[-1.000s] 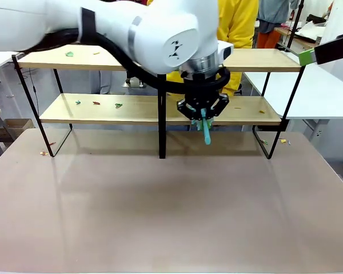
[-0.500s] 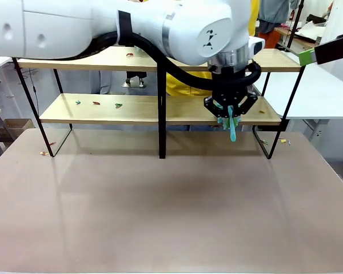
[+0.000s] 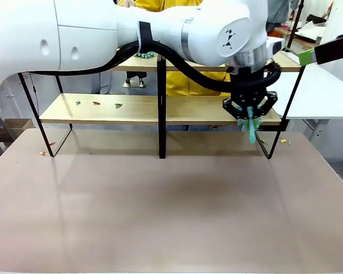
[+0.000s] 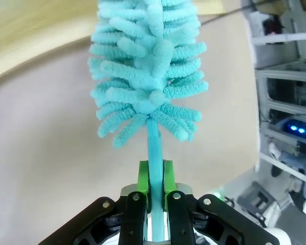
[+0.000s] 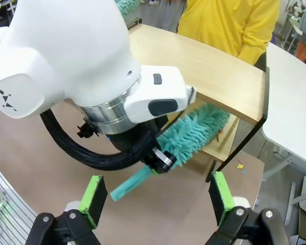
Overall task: Clean the shelves.
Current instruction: Clean another randomly selected level of the Shelf with the Duster.
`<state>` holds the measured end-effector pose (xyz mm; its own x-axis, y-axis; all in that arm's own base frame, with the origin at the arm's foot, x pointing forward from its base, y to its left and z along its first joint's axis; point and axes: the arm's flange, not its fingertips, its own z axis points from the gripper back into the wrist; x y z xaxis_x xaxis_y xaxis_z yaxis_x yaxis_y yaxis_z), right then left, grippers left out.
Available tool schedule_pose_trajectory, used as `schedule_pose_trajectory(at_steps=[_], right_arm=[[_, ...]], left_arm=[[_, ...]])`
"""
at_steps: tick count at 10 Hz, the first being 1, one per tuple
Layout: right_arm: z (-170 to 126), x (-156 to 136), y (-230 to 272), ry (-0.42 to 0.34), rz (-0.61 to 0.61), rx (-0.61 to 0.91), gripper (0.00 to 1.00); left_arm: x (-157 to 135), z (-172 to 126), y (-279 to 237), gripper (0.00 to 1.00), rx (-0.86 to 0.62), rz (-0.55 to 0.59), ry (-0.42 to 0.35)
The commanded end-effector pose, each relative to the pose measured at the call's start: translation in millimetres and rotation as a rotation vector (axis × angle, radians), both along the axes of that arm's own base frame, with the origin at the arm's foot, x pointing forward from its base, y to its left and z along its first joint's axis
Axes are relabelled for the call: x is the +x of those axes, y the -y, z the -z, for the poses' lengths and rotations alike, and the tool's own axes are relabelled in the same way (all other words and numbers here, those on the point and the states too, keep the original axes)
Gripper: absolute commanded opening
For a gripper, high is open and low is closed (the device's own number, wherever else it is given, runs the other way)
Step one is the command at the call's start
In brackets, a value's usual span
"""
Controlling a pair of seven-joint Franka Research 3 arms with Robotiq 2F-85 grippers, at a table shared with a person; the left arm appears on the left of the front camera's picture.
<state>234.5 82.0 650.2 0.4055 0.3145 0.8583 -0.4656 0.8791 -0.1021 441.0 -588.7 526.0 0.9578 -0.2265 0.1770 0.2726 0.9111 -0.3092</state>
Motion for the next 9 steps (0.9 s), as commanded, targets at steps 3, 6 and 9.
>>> schedule_pose_trajectory(at_steps=[3, 6, 9], right_arm=[[0, 1, 1, -0.003, -0.006, 0.002, 1.0], [0, 1, 1, -0.003, -0.006, 0.002, 1.0], [0, 1, 1, -0.003, -0.006, 0.002, 1.0]], left_arm=[[-2, -12, 33, 0.12, -0.143, 0.188, -0.179], [10, -20, 18, 0.12, -0.248, 0.106, -0.149], [10, -25, 1, 0.12, -0.249, 0.107, -0.175]])
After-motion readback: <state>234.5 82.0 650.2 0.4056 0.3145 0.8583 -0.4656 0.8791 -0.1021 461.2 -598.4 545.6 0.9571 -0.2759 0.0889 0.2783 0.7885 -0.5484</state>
